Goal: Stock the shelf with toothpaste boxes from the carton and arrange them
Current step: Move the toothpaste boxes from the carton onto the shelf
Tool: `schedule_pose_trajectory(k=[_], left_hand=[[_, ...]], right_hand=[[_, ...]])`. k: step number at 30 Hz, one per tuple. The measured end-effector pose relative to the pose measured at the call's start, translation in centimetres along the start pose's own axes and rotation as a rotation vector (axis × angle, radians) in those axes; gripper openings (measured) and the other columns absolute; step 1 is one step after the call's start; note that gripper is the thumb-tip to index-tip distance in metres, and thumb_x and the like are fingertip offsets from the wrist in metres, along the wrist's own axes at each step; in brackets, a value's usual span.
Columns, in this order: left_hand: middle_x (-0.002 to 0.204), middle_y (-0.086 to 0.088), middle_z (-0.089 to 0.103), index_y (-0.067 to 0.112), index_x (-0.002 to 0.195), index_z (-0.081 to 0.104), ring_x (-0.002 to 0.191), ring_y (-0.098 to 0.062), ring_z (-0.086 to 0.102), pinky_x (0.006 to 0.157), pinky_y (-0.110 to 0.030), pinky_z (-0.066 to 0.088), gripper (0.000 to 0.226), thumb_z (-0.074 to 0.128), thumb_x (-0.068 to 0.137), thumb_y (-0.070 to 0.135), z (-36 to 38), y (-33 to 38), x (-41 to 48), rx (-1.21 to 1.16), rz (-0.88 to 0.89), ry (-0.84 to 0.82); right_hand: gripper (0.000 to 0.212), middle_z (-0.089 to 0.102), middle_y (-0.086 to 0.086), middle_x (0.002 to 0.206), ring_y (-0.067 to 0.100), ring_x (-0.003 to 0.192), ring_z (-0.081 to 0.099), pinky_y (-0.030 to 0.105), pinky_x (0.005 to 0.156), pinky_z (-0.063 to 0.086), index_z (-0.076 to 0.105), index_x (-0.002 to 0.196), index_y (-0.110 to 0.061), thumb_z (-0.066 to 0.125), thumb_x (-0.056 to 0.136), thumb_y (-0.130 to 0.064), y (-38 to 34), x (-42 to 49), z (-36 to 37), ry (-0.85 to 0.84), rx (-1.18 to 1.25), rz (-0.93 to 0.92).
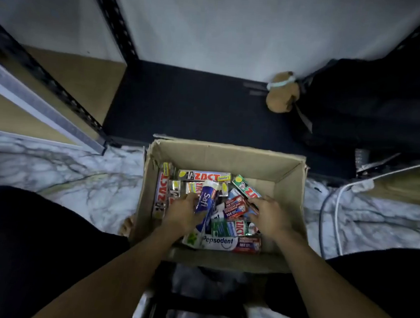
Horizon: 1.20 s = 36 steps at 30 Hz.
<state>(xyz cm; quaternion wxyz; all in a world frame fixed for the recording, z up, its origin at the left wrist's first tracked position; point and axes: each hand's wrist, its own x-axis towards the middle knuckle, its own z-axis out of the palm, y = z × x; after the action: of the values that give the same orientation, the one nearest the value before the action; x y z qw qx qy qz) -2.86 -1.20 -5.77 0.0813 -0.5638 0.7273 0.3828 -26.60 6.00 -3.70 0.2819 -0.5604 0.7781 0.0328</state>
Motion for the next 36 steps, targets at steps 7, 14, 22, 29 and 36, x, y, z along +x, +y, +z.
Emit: schedule_pose_trajectory(k=[7, 14, 22, 29, 36], left_hand=[[0.125, -0.01, 0.063, 0.018, 0.15, 0.03, 0.102, -0.026, 0.065, 0.082, -0.035, 0.054, 0.069, 0.064, 0.094, 0.041, 5.2, -1.5, 1.0, -0.212, -0.164, -0.063], [0.125, -0.011, 0.066, 0.014, 0.144, 0.035, 0.097, -0.02, 0.066, 0.061, -0.02, 0.045, 0.057, 0.057, 0.098, 0.038, 6.3, -1.3, 1.2, -0.416, -0.19, -0.031], [0.118, -0.006, 0.061, 0.014, 0.123, 0.043, 0.096, -0.021, 0.063, 0.073, -0.032, 0.055, 0.041, 0.067, 0.093, 0.027, 5.8, -1.8, 1.9, -0.523, -0.211, -0.046], [0.112, -0.005, 0.061, 0.014, 0.102, 0.044, 0.107, -0.026, 0.064, 0.075, -0.035, 0.058, 0.029, 0.071, 0.09, 0.015, 5.4, -1.8, 1.5, -0.611, -0.204, 0.005], [0.128, -0.007, 0.061, 0.016, 0.123, 0.05, 0.114, -0.024, 0.061, 0.079, -0.031, 0.054, 0.036, 0.068, 0.092, 0.02, 3.3, -1.4, 0.8, -0.654, -0.194, -0.007]], right_hand=[[0.045, 0.058, 0.004, 0.132, 0.022, 0.116, 0.056, 0.038, 0.094, 0.051, 0.056, 0.134, -0.03, 0.063, 0.09, -0.036, 2.4, 0.3, 4.0, -0.213, 0.067, 0.119], [0.039, 0.058, 0.002, 0.131, 0.026, 0.129, 0.042, 0.046, 0.104, 0.042, 0.054, 0.125, -0.026, 0.062, 0.089, -0.04, 2.5, 1.1, 5.4, -0.173, -0.061, 0.146], [0.056, 0.048, 0.004, 0.141, 0.028, 0.133, 0.036, 0.049, 0.109, 0.026, 0.045, 0.139, -0.033, 0.062, 0.087, -0.048, 2.5, 1.2, 5.6, -0.25, -0.164, 0.116], [0.046, 0.056, 0.002, 0.129, 0.02, 0.116, 0.055, 0.04, 0.098, 0.049, 0.053, 0.125, -0.02, 0.07, 0.085, -0.035, 2.3, 0.2, 6.0, -0.351, 0.062, 0.14], [0.044, 0.058, 0.001, 0.13, 0.019, 0.115, 0.056, 0.034, 0.096, 0.049, 0.053, 0.128, -0.022, 0.066, 0.089, -0.036, 1.2, -1.1, 3.5, -0.304, 0.078, 0.045]])
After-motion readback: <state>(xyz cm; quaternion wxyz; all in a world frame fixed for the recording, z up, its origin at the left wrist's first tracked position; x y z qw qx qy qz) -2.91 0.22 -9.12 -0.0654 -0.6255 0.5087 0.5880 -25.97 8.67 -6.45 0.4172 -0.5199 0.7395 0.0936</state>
